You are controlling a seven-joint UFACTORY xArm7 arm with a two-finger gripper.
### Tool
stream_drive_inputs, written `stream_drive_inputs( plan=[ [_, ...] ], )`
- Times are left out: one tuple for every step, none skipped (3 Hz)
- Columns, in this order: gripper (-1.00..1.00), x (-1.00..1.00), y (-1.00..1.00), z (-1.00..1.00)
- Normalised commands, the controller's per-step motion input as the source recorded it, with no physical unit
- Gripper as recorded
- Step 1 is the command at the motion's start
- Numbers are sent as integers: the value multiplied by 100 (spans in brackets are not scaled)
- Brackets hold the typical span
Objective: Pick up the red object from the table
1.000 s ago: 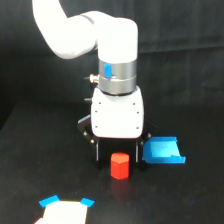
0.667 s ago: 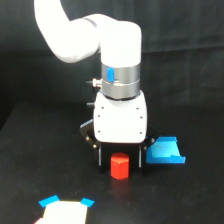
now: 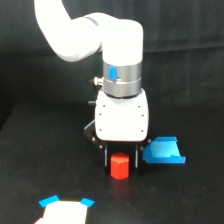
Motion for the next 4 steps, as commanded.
stream_drive_inputs(
  plan=[
    [-100,25,40,19],
    [100,-100,-100,-100],
    [99,-100,-100,-81],
    [-100,42,51,67]
  ],
)
